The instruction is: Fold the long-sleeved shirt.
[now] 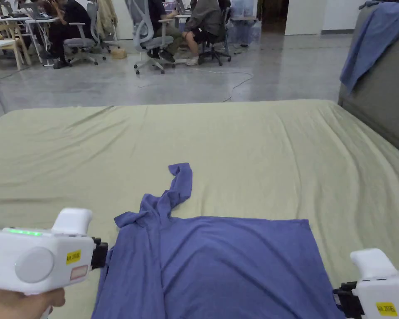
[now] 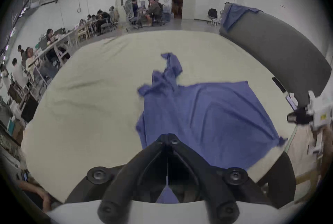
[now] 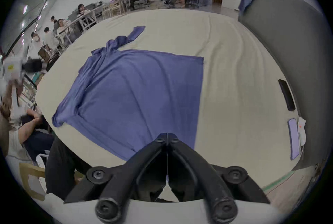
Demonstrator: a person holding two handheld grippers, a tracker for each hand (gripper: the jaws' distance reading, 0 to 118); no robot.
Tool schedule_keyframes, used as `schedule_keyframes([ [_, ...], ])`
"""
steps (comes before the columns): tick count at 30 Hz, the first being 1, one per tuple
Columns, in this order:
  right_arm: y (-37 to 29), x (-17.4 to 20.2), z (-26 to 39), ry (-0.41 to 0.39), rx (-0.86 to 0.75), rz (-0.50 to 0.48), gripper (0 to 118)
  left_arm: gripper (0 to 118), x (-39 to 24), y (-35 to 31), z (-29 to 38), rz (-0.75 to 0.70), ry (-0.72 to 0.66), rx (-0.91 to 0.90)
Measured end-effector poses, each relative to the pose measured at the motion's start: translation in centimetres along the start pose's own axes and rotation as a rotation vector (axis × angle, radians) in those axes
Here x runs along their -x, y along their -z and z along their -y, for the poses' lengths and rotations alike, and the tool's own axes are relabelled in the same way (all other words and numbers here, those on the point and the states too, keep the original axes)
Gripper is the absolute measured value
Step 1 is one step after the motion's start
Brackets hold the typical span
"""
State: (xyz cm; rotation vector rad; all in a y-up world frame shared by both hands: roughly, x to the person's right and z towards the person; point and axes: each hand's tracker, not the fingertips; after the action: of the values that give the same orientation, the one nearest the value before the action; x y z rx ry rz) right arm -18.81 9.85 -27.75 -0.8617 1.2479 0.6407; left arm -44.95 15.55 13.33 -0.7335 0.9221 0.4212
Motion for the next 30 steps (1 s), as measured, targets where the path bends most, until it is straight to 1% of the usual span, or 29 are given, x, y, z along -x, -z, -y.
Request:
schedule_keyframes([
  [3,2.3,0.5,-1.3,-0.029,0.017,-0.021,0,0,-0.8,4.2,-6.4,0.024,0.024,-0.042],
  [4,3.1,0.7,-1.8,-0.034,0.019,-0.027,0,11,-0.9,6.5,-8.9,0.042,0.039,-0.056],
  [5,3.9,0.8,-2.2,-0.038,0.025,-0.035,0,42,-1.1,8.6,-10.8,0.046,0.039,-0.061],
  [6,5.0,0.9,-2.7,-0.042,0.037,-0.044,0,80,-1.5,11.5,-13.2,0.040,0.037,-0.056],
  [7,6.3,1.0,-3.4,-0.043,0.044,-0.047,0,112,-2.0,14.6,-15.2,0.026,0.037,-0.048],
  [8,7.1,1.1,-3.6,-0.043,0.048,-0.052,0,118,-2.3,17.2,-16.8,0.018,0.036,-0.046],
  [11,9.4,1.3,-4.1,-0.034,0.068,-0.072,0,116,-3.4,25.0,-20.5,0.018,0.009,-0.074],
  [12,10.0,1.2,-4.1,-0.023,0.080,-0.084,0,116,-3.8,27.5,-21.3,0.002,-0.033,-0.077],
  [14,11.0,1.2,-4.0,-0.008,0.131,-0.103,0,116,-4.0,32.2,-22.5,0.028,-0.100,-0.030],
  [16,11.6,0.7,-4.0,-0.014,0.132,-0.109,0,116,-4.7,36.5,-23.0,0.019,-0.120,0.033],
  [20,12.1,-0.3,-3.6,-0.001,0.142,-0.106,0,116,-5.8,42.0,-22.2,-0.032,-0.032,0.060],
  [21,12.1,-0.5,-3.6,0.006,0.151,-0.099,0,113,-5.5,43.1,-21.8,-0.025,-0.024,0.063],
  [22,12.0,-0.7,-3.6,0.012,0.147,-0.091,0,111,-5.7,44.1,-21.4,-0.055,-0.019,0.071],
  [24,11.9,-1.2,-3.7,0.017,0.144,-0.086,0,102,-6.0,45.3,-20.9,-0.115,-0.037,0.154],
  [25,11.6,-1.3,-3.9,0.017,0.139,-0.079,0,85,-5.7,45.0,-21.1,-0.095,-0.065,0.140],
  [26,11.5,-1.3,-4.0,0.016,0.131,-0.076,0,78,-6.0,44.1,-21.5,-0.096,-0.057,0.091],
  [27,11.2,-1.5,-4.1,0.016,0.123,-0.077,0,43,-6.3,43.2,-22.2,-0.156,-0.022,0.088],
  [28,11.0,-1.5,-4.3,0.017,0.116,-0.078,0,0,-6.3,42.5,-22.7,-0.222,0.031,0.098],
  [29,10.9,-1.4,-4.3,0.019,0.109,-0.076,0,0,-5.4,41.1,-22.9,-0.201,0.021,0.067],
  [30,10.8,-1.3,-4.4,0.021,0.102,-0.076,0,0,-4.8,39.4,-23.6,-0.137,-0.015,0.053],
])
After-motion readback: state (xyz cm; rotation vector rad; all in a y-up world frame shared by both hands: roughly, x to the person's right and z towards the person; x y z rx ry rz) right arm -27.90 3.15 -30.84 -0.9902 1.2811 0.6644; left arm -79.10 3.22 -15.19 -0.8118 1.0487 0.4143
